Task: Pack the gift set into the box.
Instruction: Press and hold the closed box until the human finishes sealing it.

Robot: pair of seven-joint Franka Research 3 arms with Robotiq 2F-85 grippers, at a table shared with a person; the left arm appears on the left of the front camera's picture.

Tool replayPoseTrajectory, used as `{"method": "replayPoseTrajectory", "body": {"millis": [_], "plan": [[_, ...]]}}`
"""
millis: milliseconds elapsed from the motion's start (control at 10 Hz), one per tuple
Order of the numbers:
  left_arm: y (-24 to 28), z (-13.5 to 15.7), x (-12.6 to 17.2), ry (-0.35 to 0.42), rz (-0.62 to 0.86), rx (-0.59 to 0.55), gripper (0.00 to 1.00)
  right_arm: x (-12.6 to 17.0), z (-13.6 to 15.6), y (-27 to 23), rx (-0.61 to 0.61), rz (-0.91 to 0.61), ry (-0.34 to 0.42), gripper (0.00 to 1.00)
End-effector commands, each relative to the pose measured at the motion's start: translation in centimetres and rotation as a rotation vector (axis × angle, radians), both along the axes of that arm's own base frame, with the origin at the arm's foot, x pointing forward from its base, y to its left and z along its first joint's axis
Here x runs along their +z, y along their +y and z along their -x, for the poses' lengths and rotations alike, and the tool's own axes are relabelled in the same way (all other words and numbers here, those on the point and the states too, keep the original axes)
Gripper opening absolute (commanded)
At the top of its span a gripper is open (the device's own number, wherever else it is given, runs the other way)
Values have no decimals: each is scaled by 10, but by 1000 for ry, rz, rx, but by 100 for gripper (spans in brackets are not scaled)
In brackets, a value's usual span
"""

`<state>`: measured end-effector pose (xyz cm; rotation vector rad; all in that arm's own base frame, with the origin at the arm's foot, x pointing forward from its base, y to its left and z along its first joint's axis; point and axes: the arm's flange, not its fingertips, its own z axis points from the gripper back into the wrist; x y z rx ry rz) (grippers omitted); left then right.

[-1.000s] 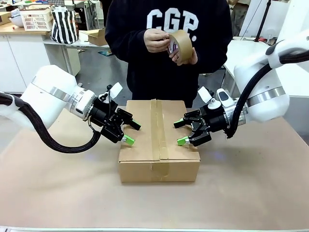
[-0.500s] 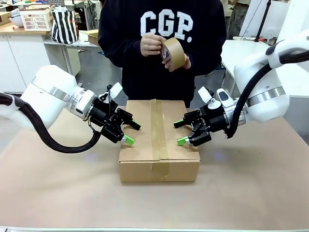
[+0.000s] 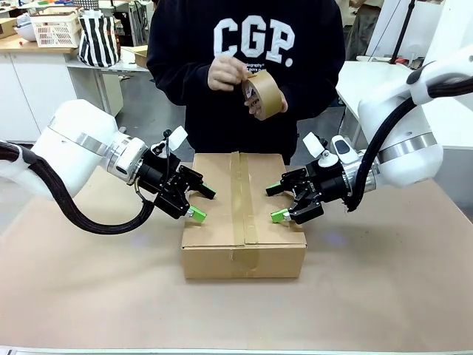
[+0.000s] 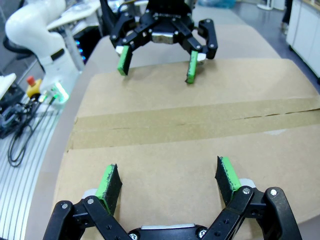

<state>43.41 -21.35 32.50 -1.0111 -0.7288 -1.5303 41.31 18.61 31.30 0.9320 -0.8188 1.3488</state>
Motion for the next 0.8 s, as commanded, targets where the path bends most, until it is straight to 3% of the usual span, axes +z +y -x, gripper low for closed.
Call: {"method": "replayPoseTrajectory", "body": {"millis": [0,700], "plan": [[0,1,-2,4,7,5,100,-2,3,-1,3,-4,-17,100],[0,1,-2,4,7,5,100,-2,3,-1,3,-4,-17,100]]}}
